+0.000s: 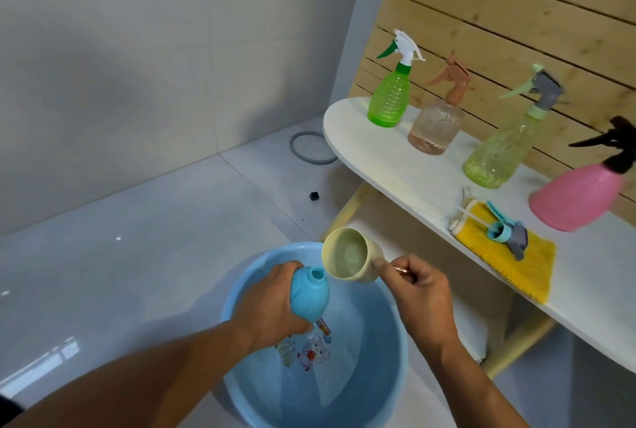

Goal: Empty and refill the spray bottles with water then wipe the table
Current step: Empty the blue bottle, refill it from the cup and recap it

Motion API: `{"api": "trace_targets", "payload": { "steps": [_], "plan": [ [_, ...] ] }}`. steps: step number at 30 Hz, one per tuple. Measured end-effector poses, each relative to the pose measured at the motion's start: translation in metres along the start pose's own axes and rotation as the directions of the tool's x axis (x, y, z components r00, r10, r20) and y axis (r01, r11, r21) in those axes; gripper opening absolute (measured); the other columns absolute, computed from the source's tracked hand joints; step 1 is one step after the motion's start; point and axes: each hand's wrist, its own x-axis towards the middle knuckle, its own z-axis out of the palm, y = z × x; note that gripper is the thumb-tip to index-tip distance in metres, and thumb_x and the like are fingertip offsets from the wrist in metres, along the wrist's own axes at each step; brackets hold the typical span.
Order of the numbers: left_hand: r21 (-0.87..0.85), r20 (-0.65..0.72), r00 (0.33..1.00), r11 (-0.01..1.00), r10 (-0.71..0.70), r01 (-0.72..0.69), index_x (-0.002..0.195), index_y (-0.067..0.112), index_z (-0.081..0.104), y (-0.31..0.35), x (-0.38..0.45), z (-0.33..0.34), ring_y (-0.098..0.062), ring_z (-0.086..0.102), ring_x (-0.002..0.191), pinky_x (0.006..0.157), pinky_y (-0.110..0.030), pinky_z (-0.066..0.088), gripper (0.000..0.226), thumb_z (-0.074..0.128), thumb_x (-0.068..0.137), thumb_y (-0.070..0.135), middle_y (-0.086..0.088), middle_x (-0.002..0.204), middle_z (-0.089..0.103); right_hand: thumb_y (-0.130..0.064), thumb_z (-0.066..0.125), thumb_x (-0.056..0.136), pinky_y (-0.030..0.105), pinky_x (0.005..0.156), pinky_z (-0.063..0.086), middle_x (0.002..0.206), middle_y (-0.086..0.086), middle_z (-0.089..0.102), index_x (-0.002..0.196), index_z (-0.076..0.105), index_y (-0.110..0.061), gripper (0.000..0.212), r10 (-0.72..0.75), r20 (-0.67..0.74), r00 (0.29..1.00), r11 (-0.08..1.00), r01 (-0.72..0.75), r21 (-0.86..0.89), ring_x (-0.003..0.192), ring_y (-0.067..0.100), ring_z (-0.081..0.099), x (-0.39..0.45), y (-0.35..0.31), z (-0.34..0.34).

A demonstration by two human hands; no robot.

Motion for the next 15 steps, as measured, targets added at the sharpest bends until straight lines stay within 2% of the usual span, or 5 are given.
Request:
{"api": "trace_targets", "payload": {
  "steps": [3,8,11,15],
  "plan": [
    [0.001,0.001,1.0,1.0,-0.001,0.001,0.136,0.041,0.043,0.002,0.001,0.002,-0.018,0.061,0.108,0.086,-0.039,0.059,0.097,0.091,0.052,0.045,0.013,0.124,0.053,-0.044,0.079,0.085,0.035,0.058,0.035,0.054,-0.013,0.041,0.07,0.058,-0.014,0.039,-0.045,-0.001,0.999,0.998,0.045,-0.031,0.054,0.01,0.035,-0.003,-0.01,-0.001],
    [-0.014,0.002,1.0,1.0,0.004,-0.004,0.134,0.043,0.04,0.002,0.001,0.003,-0.016,0.061,0.105,0.084,-0.039,0.06,0.098,0.091,0.051,0.047,0.014,0.123,0.053,-0.043,0.078,0.085,0.035,0.056,0.039,0.064,-0.007,0.049,0.067,0.056,-0.023,0.035,-0.212,-0.038,0.977,0.952,0.197,-0.234,0.059,0.013,0.044,-0.006,-0.023,0.002],
    [-0.031,-0.001,1.0,0.999,0.006,-0.006,0.135,0.044,0.039,0.003,0.001,0.003,-0.015,0.061,0.104,0.082,-0.039,0.061,0.1,0.092,0.051,0.048,0.014,0.123,0.052,-0.04,0.079,0.085,0.031,0.055,0.038,0.069,-0.011,0.053,0.063,0.055,-0.032,0.032,-0.302,-0.046,0.952,0.908,0.272,-0.32,0.065,0.012,0.05,-0.007,-0.029,0.004],
    [-0.034,-0.001,1.0,0.999,0.011,-0.011,0.134,0.046,0.038,0.003,0.001,0.002,-0.014,0.06,0.105,0.084,-0.039,0.061,0.099,0.092,0.051,0.05,0.016,0.123,0.052,-0.04,0.079,0.084,0.026,0.059,0.04,0.068,-0.017,0.056,0.073,0.067,-0.032,0.018,-0.363,-0.036,0.931,0.856,0.318,-0.408,0.072,0.006,0.054,-0.008,-0.034,0.005]
  ]
}}
